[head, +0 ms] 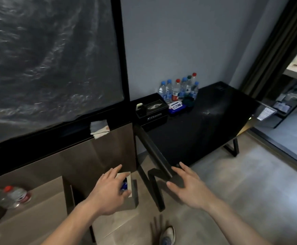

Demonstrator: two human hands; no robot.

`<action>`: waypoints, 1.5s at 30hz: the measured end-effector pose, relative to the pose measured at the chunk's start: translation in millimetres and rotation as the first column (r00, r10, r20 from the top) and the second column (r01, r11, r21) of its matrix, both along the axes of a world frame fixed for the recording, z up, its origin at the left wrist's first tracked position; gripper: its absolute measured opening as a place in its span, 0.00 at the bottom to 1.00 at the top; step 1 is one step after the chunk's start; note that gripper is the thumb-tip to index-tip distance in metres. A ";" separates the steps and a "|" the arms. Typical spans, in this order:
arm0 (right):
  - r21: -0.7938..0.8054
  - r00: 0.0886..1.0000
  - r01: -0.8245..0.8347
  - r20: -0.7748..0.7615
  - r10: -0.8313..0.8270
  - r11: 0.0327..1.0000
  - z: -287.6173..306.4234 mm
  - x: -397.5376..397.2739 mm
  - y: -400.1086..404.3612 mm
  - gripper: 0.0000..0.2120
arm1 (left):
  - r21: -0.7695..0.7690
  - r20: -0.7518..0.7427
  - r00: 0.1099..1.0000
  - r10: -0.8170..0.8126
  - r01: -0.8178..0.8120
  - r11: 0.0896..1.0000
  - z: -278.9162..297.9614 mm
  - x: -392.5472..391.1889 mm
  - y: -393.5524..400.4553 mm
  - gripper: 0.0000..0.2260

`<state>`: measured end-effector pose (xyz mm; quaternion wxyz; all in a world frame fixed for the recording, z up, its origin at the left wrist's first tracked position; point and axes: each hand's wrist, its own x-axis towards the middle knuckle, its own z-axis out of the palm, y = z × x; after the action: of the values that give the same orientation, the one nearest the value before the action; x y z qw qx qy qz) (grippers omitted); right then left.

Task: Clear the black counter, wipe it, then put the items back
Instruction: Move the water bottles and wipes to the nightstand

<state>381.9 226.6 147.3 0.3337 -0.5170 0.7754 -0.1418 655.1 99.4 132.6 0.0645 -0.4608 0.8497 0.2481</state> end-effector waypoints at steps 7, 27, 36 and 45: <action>0.025 0.998 0.043 -0.050 -0.042 0.999 12.6 -127.3 -31.6 0.37 | 0.006 -0.019 0.995 -0.097 0.097 0.995 4.0 -144.5 -47.6 0.30; 0.036 0.993 -0.060 -0.102 0.064 0.998 33.5 -434.3 -77.7 0.36 | 0.072 -0.020 1.000 0.009 -0.007 0.997 27.7 -443.5 -65.1 0.31; 0.048 0.975 -0.212 -0.056 0.215 0.976 38.8 -546.1 -115.0 0.36 | 0.019 -0.060 0.978 0.201 -0.200 0.980 34.4 -520.0 -51.1 0.31; 0.067 0.961 -0.259 -0.086 0.264 0.964 32.8 -623.2 -199.7 0.36 | 0.022 -0.036 0.968 0.247 -0.247 0.969 29.7 -593.1 -126.5 0.30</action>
<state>-241.3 26.9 180.1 0.3266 -0.6117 0.7188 -0.0505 62.0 -27.1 162.3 0.0208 -0.5576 0.7847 0.2701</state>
